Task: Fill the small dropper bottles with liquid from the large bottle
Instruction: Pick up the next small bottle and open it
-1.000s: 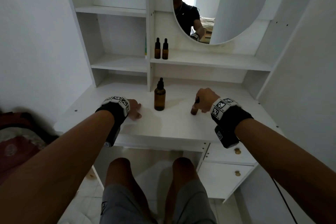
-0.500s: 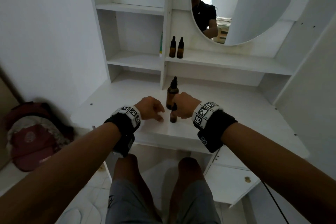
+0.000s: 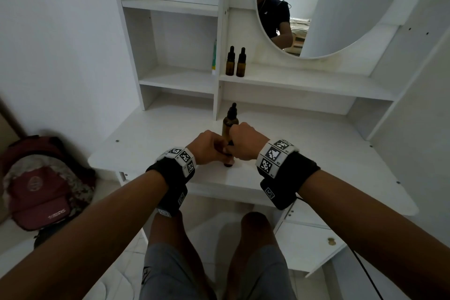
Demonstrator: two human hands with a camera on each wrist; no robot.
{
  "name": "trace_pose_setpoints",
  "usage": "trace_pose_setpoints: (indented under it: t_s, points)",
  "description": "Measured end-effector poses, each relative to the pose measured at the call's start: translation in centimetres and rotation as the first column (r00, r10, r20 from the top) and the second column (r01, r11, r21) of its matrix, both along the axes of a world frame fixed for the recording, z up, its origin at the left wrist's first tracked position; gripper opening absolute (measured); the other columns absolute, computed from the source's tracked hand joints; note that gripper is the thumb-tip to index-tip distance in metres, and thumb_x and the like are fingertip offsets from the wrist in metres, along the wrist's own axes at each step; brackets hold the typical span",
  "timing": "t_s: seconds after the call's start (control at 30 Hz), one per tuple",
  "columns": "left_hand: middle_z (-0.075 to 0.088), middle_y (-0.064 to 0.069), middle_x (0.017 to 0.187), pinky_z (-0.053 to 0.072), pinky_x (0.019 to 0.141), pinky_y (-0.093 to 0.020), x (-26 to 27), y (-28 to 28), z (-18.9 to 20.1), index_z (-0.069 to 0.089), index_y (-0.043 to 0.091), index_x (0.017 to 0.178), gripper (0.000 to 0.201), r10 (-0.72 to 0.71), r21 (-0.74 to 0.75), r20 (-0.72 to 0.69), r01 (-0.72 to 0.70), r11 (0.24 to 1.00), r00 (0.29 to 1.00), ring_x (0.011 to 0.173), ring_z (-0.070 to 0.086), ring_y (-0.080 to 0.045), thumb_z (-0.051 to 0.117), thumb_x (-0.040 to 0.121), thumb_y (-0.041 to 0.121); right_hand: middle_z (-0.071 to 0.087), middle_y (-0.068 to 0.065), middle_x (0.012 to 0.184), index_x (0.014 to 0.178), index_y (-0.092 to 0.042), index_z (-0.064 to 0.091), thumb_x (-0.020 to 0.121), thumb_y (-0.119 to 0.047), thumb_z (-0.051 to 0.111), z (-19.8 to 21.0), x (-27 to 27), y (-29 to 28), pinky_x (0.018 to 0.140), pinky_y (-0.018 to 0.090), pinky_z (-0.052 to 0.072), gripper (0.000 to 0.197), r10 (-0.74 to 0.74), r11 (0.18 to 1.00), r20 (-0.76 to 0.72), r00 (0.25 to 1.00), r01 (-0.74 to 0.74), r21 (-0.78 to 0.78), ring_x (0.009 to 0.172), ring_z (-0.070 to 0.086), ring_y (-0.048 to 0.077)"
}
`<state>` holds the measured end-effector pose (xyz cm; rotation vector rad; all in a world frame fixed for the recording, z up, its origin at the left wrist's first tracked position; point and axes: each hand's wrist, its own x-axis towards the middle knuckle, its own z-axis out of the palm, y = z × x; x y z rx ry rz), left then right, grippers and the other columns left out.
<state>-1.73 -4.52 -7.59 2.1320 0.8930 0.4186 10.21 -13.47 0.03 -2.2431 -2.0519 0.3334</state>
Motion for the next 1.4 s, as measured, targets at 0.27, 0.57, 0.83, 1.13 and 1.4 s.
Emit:
trace_pose_setpoints:
  t_s: [0.27,0.57,0.83,1.13,1.4]
  points:
    - [0.077,-0.004,0.081,0.057,0.086,-0.033,-0.3,0.3,0.2,0.077,0.019,0.072,0.017,-0.028,-0.056,0.049,0.031,0.998,0.998,0.075,0.070,-0.009,0.091,0.064,0.013,0.055,0.009,0.090,0.094,-0.001,0.061,0.090,-0.020,0.064,0.5,0.0,0.1,0.051,0.019,0.036,0.020,0.067,0.997,0.010,0.998,-0.067,-0.039,0.069,0.051,0.016]
    - [0.074,0.003,0.076,0.050,0.067,-0.011,0.0,0.6,0.2,0.079,0.006,0.087,0.024,-0.023,-0.093,0.014,0.025,0.995,1.000,0.065,0.067,0.001,0.090,0.067,0.013,0.057,0.011,0.097,0.094,-0.005,0.062,0.091,-0.017,0.059,1.1,-0.7,0.4,0.073,0.031,0.049,0.012,0.112,0.990,0.107,0.988,-0.102,-0.094,0.088,0.059,0.026]
    - [0.077,-0.004,0.082,0.056,0.079,-0.021,-0.1,1.0,0.2,0.079,0.006,0.088,0.026,-0.045,-0.088,0.018,0.046,0.995,0.999,0.076,0.071,-0.010,0.091,0.065,0.014,0.057,0.012,0.091,0.097,-0.001,0.062,0.091,-0.010,0.060,1.4,-1.1,0.6,0.066,0.029,0.046,0.012,0.105,0.990,0.108,0.989,-0.094,-0.101,0.077,0.054,0.022]
    - [0.077,-0.003,0.085,0.053,0.076,-0.014,0.0,1.0,0.1,0.079,0.007,0.089,0.027,-0.045,-0.066,-0.003,0.045,0.997,0.999,0.075,0.071,-0.009,0.090,0.066,0.017,0.060,0.011,0.095,0.101,-0.004,0.064,0.091,-0.014,0.060,1.9,-0.6,1.4,0.069,0.029,0.047,0.015,0.153,0.982,0.121,0.981,-0.137,-0.131,0.078,0.055,0.021]
    - [0.078,-0.006,0.090,0.055,0.080,-0.016,-0.1,0.5,0.4,0.079,0.007,0.091,0.028,-0.023,-0.083,-0.003,0.022,0.996,1.000,0.084,0.073,-0.015,0.089,0.067,0.015,0.060,0.014,0.103,0.108,-0.004,0.062,0.090,-0.004,0.058,1.8,0.0,1.2,0.072,0.030,0.052,0.018,0.234,0.971,0.129,0.964,-0.226,-0.072,0.086,0.061,0.024]
